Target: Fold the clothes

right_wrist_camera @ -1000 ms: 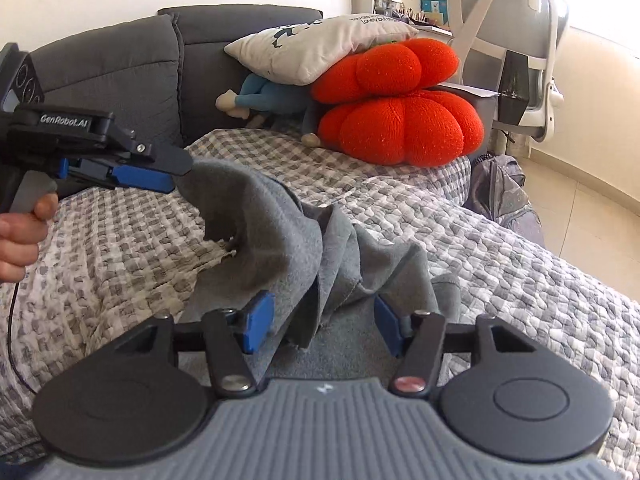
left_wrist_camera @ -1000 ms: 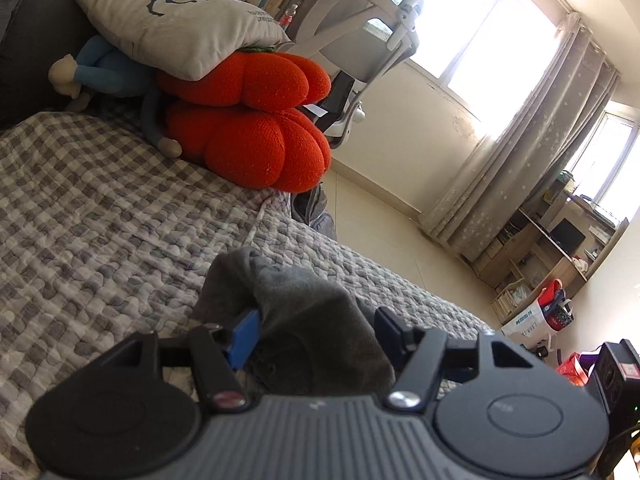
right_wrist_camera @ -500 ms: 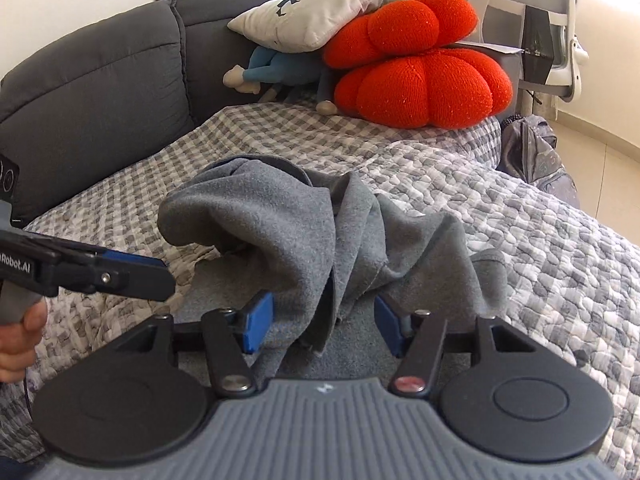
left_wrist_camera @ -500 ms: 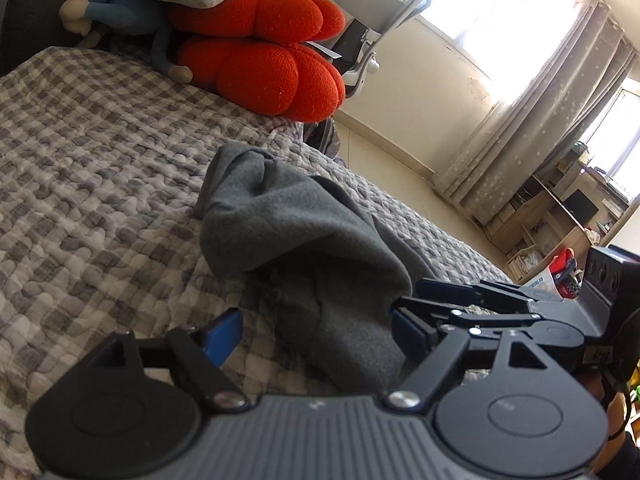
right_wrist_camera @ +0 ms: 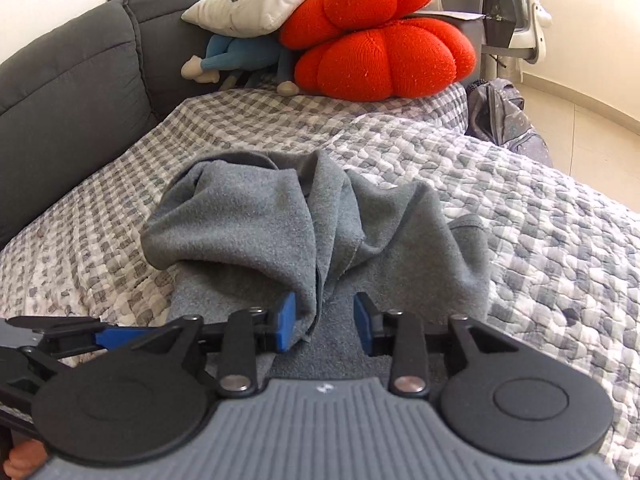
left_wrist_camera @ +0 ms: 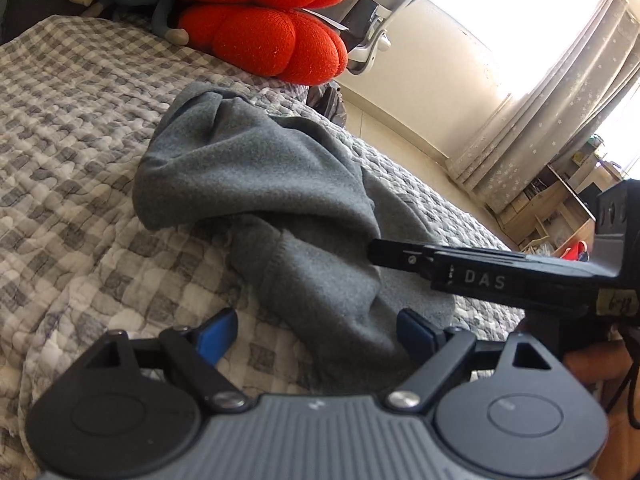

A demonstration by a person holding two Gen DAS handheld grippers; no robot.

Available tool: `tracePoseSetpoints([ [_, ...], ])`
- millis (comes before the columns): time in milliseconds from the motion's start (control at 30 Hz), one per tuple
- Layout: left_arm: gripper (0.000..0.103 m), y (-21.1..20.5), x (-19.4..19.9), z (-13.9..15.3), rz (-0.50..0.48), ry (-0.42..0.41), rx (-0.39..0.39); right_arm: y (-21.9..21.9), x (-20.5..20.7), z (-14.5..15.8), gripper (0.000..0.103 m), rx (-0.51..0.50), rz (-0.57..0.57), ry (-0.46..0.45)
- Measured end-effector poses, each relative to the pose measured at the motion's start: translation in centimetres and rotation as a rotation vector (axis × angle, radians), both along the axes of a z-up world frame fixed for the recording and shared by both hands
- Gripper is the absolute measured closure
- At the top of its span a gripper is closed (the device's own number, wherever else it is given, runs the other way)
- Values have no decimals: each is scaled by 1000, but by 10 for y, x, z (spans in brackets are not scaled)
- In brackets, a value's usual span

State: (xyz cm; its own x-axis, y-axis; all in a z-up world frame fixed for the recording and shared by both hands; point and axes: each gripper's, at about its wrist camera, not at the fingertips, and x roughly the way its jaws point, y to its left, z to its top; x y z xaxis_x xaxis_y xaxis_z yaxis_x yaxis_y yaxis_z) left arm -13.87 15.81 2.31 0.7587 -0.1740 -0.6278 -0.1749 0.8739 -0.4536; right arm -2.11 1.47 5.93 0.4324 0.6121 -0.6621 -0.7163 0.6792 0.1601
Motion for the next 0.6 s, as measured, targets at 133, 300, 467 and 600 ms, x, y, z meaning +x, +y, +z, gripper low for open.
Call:
tracePoseSetpoints([
  [133, 15, -11, 5, 5, 9, 11, 46, -11, -6, 13, 51, 13, -59, -2],
  [300, 38, -26, 10, 6, -13, 0, 71, -17, -8, 20, 51, 16, -98, 18],
  [467, 95, -32, 14, 4, -20, 22, 130, -28, -11, 9, 51, -25, -147, 89],
  [600, 96, -7, -1, 28, 8, -72, 173, -44, -8, 7, 51, -10, -195, 101],
])
